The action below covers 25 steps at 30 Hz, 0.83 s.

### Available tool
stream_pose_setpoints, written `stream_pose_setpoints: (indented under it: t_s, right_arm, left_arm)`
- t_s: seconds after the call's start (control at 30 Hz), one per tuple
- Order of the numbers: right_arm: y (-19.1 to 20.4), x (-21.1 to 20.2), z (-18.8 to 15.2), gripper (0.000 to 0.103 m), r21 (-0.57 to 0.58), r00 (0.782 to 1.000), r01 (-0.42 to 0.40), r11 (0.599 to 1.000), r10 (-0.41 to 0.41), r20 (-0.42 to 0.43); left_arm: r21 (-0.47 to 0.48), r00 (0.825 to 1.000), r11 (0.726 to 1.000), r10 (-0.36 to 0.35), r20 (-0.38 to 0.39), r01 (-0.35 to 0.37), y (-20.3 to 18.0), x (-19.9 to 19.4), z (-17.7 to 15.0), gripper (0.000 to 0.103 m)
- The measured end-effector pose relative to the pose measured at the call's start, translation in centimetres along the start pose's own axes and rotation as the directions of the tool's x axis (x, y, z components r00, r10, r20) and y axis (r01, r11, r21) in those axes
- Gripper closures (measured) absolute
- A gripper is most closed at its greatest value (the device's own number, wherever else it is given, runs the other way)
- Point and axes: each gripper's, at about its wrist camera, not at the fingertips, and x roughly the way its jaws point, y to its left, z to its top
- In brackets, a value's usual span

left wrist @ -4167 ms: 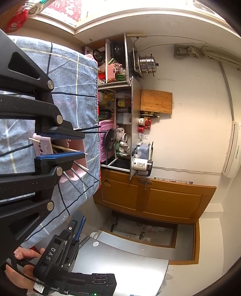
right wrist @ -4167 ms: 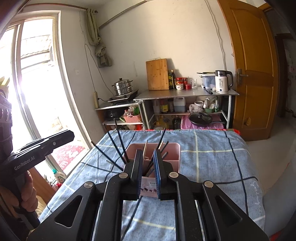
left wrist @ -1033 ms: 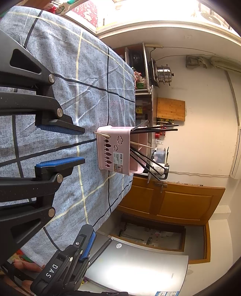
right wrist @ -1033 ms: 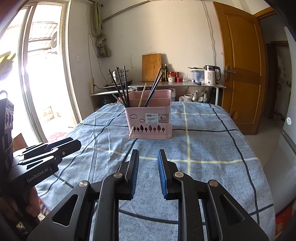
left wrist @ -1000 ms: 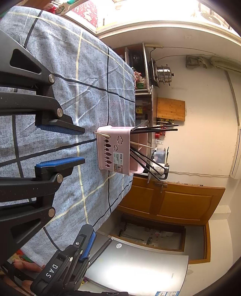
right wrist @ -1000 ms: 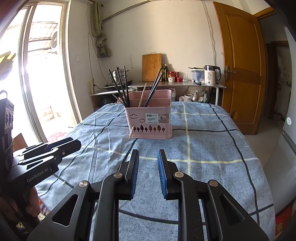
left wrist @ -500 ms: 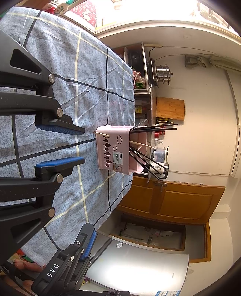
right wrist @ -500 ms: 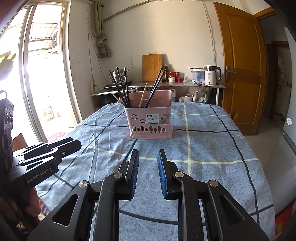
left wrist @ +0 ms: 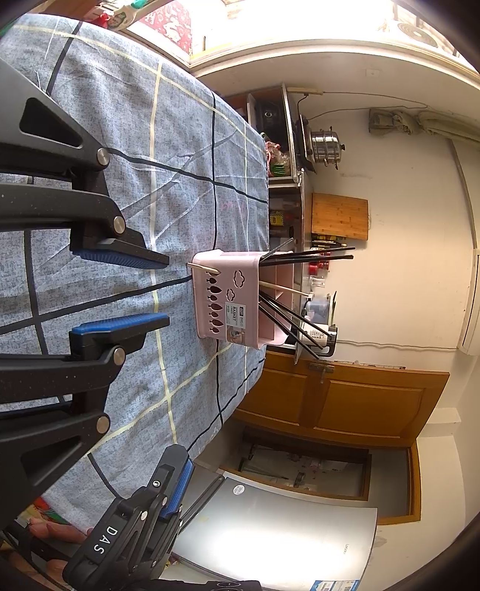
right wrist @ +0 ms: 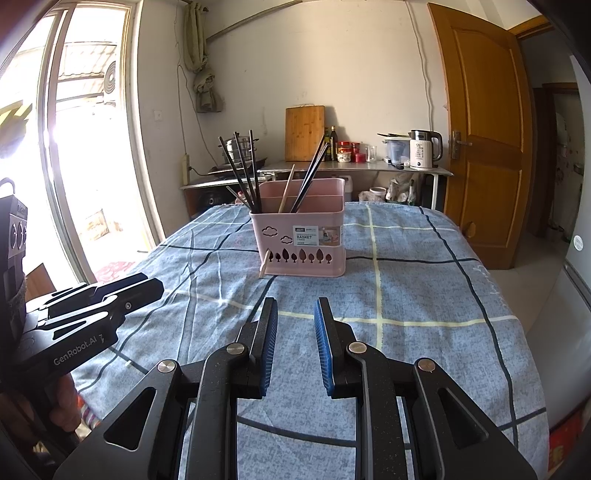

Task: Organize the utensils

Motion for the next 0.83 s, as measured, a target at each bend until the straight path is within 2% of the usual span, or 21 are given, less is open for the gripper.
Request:
stream_pose_setpoints:
  t_s: [0.83]
  right_arm:
    - [-0.07,-0.1,0.02,0.082,-0.012,1.0,-0.005,1.0,0.005,-0.006]
  left_arm:
    - [0.029,1.0,1.0,0.009,0.006,-0.009,-0.37,-0.13,-0.43,0.079]
